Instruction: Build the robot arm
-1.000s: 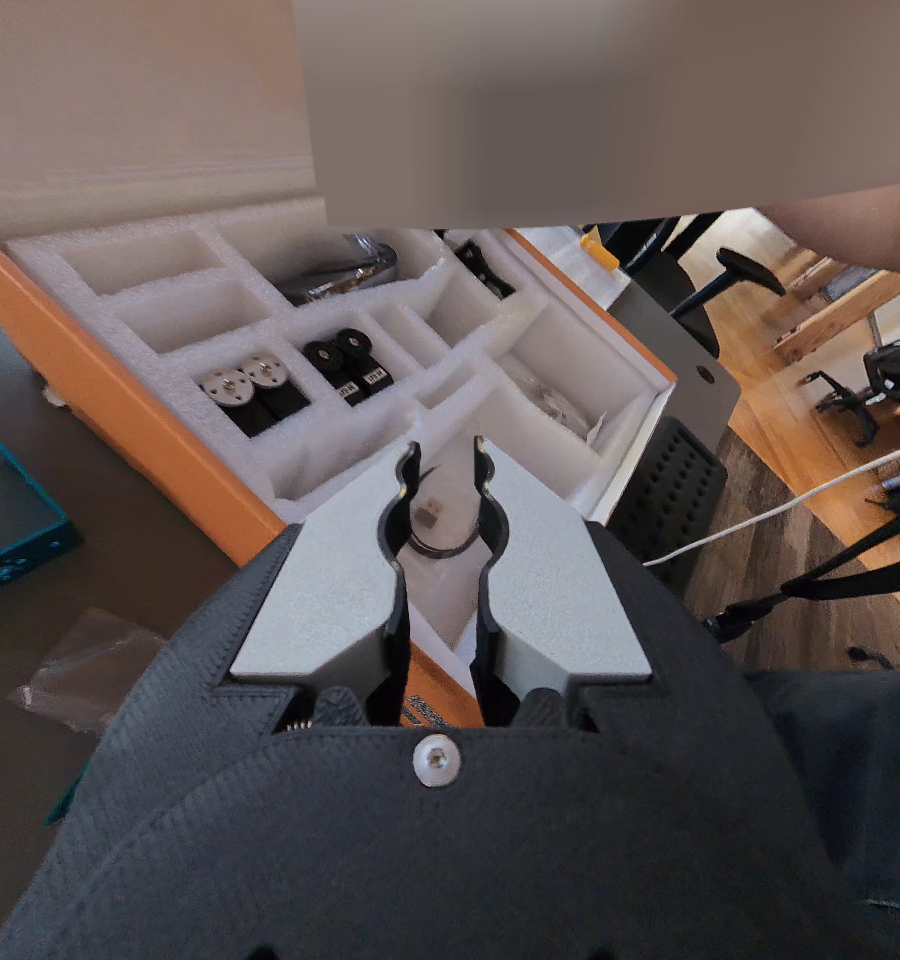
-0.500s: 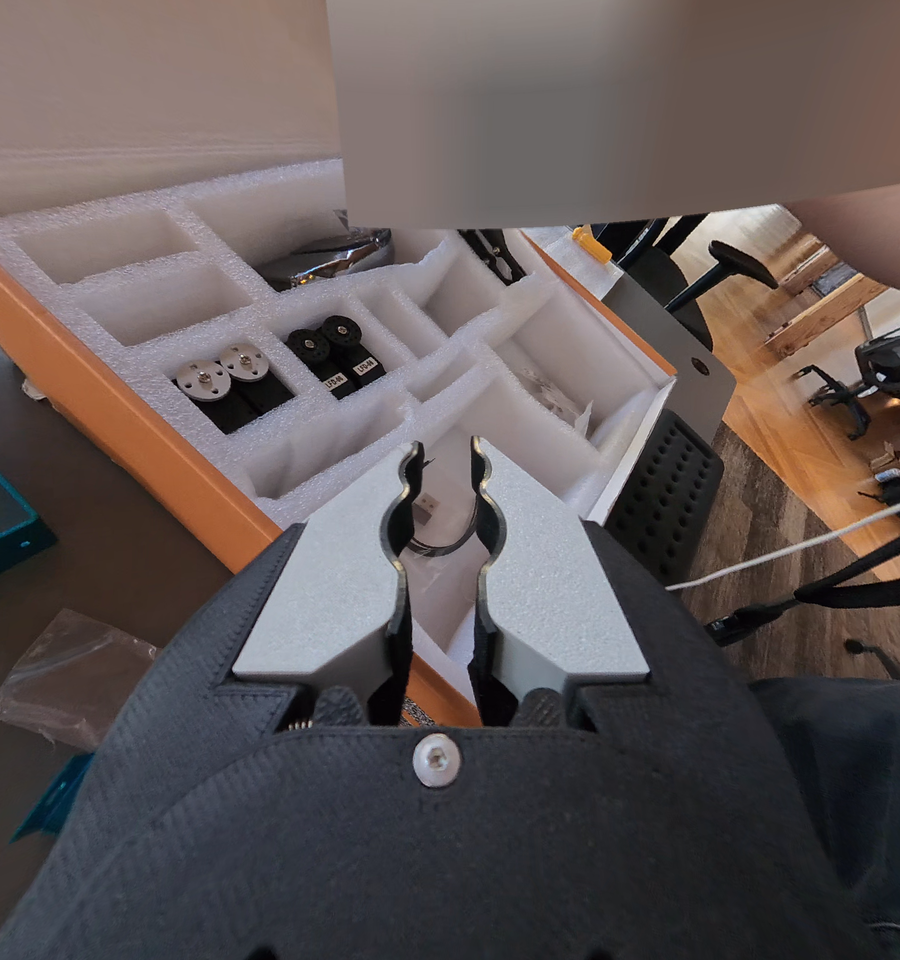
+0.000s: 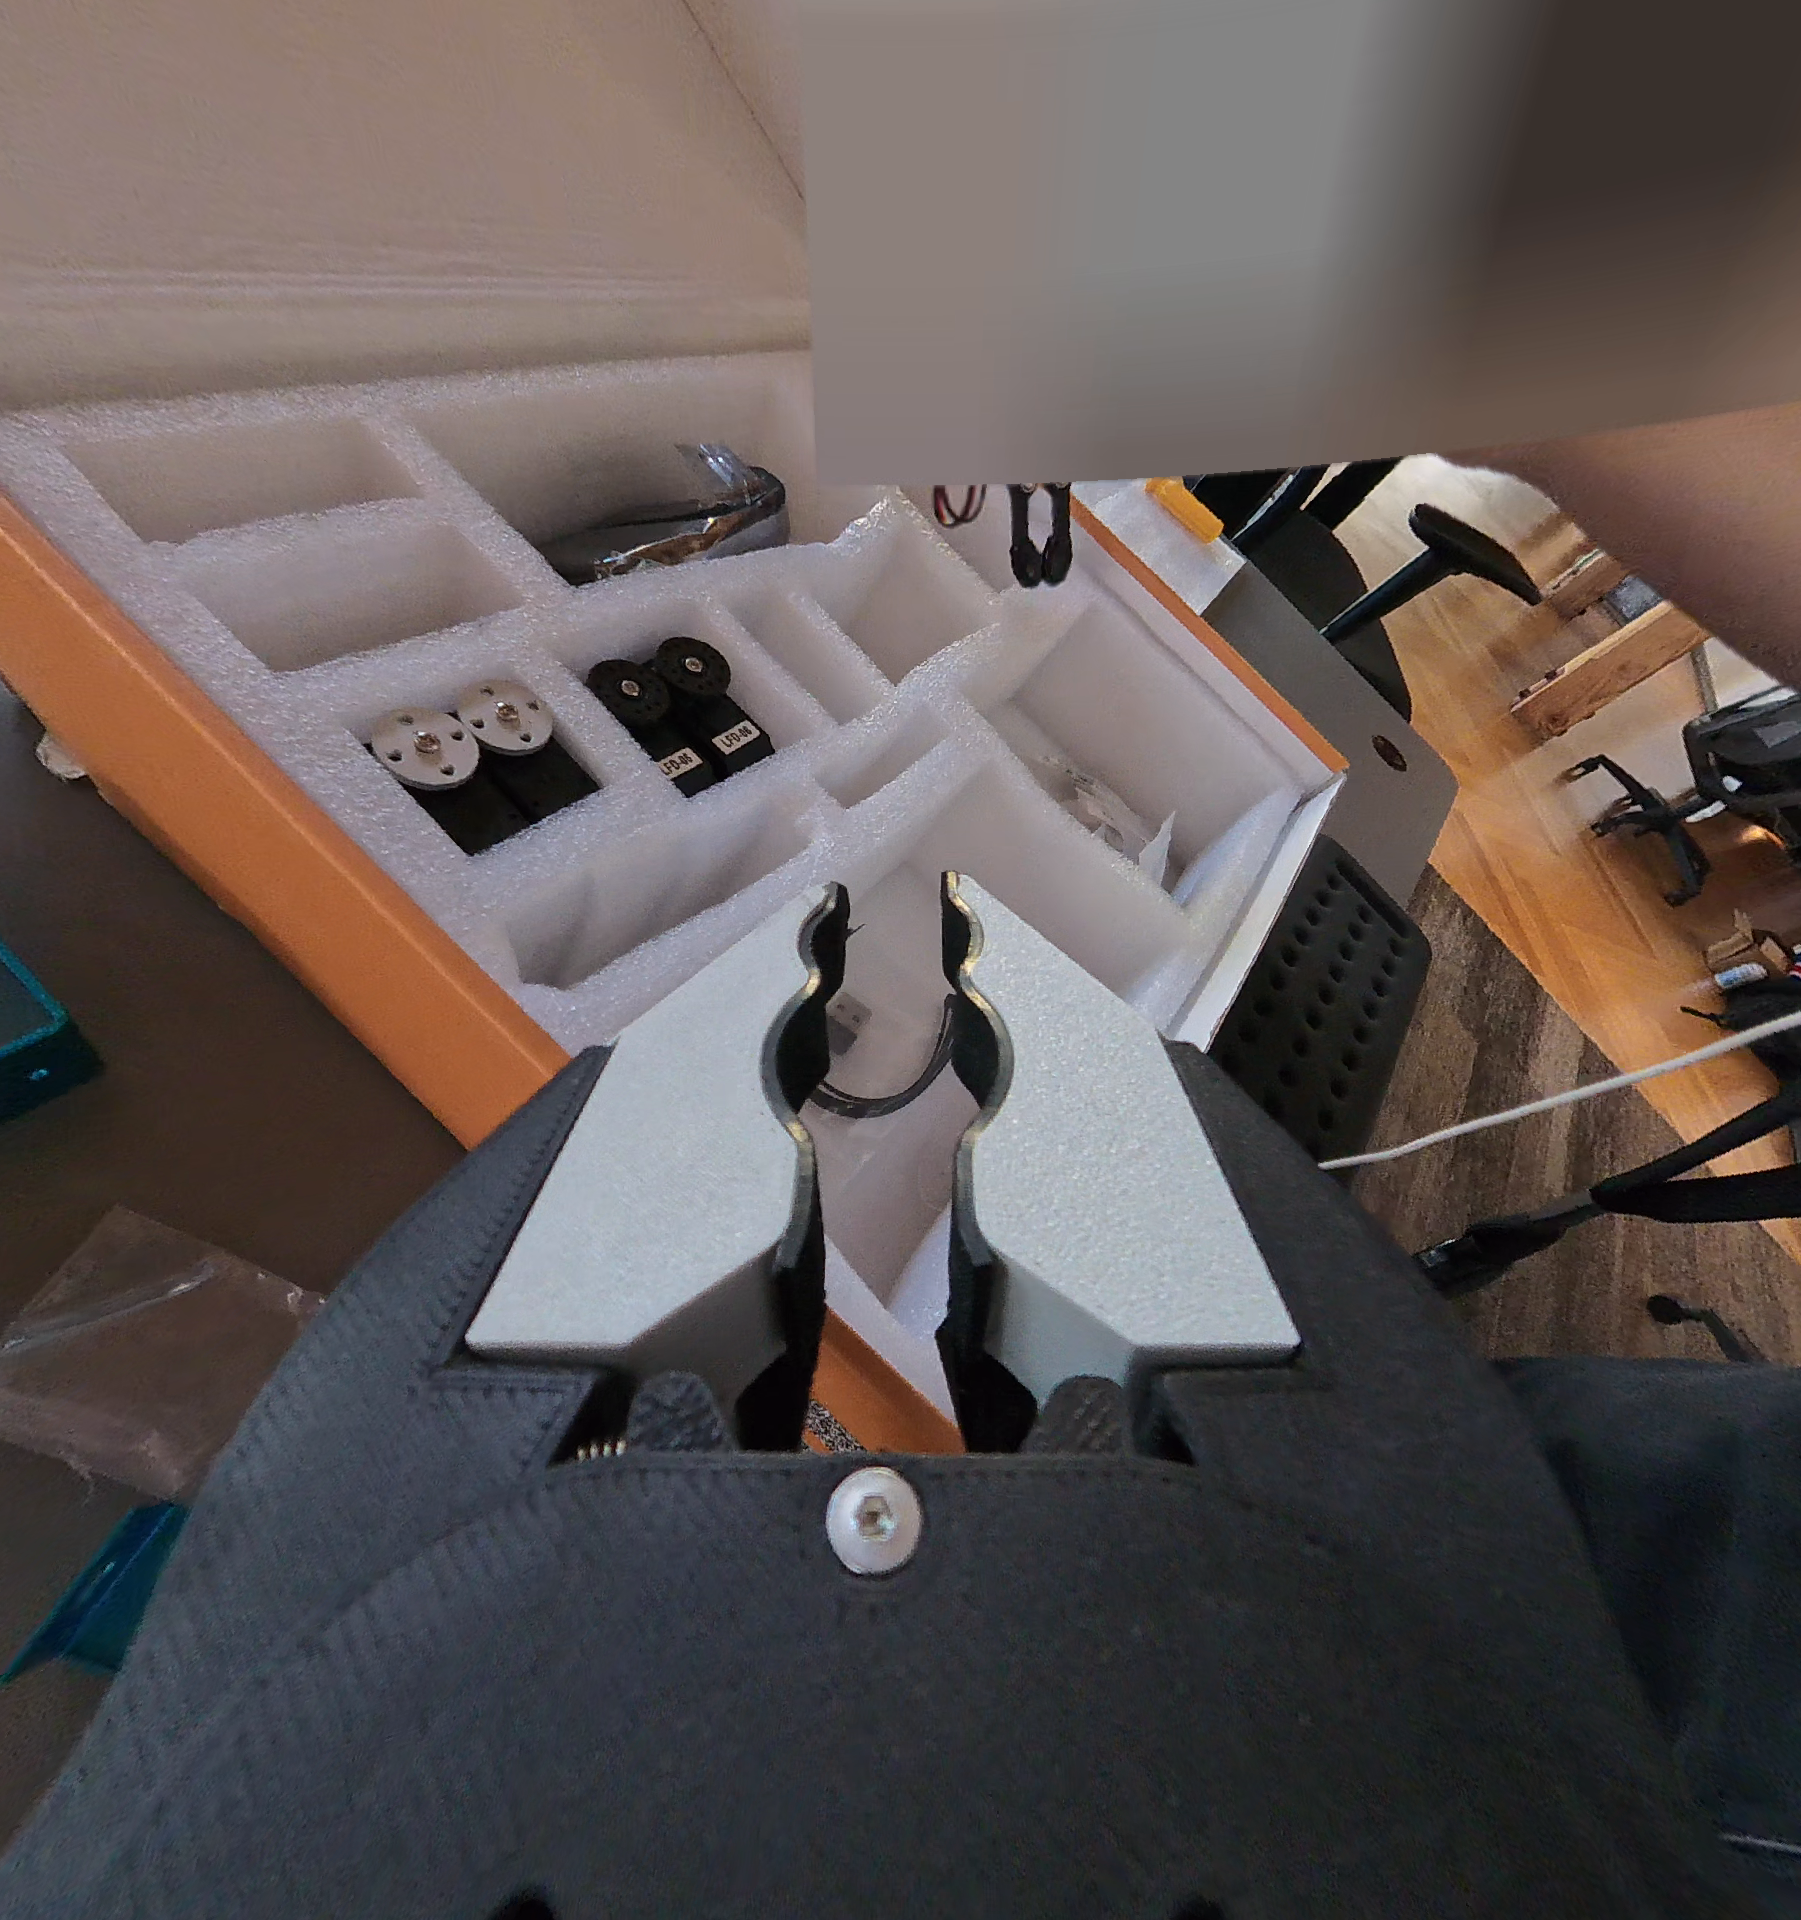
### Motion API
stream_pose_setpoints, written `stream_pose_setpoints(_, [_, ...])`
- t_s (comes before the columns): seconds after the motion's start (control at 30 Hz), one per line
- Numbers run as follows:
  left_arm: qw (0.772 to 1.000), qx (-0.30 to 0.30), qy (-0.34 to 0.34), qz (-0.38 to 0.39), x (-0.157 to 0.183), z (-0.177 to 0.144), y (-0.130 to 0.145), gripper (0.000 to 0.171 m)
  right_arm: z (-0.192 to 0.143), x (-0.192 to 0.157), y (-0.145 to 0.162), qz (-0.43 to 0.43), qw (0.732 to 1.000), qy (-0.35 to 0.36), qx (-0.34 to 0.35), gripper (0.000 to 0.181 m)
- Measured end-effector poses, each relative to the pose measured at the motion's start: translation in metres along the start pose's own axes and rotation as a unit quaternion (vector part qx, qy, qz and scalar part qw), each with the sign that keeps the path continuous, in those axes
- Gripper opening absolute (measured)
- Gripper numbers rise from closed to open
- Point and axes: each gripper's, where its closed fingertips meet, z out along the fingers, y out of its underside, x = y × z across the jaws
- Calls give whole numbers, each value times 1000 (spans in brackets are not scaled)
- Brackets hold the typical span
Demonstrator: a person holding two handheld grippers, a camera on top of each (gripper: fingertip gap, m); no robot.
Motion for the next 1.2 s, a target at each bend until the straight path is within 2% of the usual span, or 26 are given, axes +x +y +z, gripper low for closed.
stream_pose_setpoints(0.1, [1000, -8, 0, 2, 0, 1, 1, 18, -9, -5, -6, -9, 999, 37, 13, 20])
stream_pose_setpoints(0.17, [1000, -11, 1, 2, 0, 1, 1, 18, -10, -9, -6, 12, 999, 36, 12, 20])
stream_pose_setpoints(0.23, [1000, -12, 2, -2, 0, 2, 0, 18, -12, -8, -2, 57, 998, 40, 9, 20])
stream_pose_setpoints(0.3, [1000, -12, 4, -8, 0, 2, -1, 19, -16, -2, 4, 147, 988, 44, 22, 20])
stream_pose_setpoints(0.37, [1000, -15, 7, -10, 0, 4, -3, 20, -20, 6, 12, 265, 962, 40, 55, 20])
stream_pose_setpoints(0.43, [1000, -18, 10, -5, 2, 5, -6, 21, -21, 13, 19, 370, 923, 30, 100, 19])
stream_pose_setpoints(0.53, [1000, -21, 12, 6, 4, 8, -8, 21, -16, 12, 28, 478, 866, 0, 149, 19])
stream_pose_setpoints(0.63, [1000, -24, 14, 9, 6, 10, -7, 21, -5, -1, 27, 542, 820, -46, 180, 19])
stream_pose_setpoints(0.83, [999, -28, 14, 8, 8, 10, -4, 21, 2, -13, 34, 608, 764, -83, 196, 20])
stream_pose_setpoints(0.93, [999, -30, 11, 9, 6, 10, -3, 21, -5, -4, 42, 617, 756, -81, 204, 20])
stream_pose_setpoints(1.03, [1000, -24, 9, 1, 4, 9, -6, 22, -16, 13, 64, 606, 769, -66, 191, 20])
stream_pose_setpoints(1.1, [1000, -19, 9, -5, 3, 9, -9, 22, -24, 27, 90, 595, 784, -48, 171, 19])
stream_pose_setpoints(1.2, [1000, -17, 2, -4, 0, 8, -13, 22, -28, 45, 144, 575, 808, -11, 123, 20])
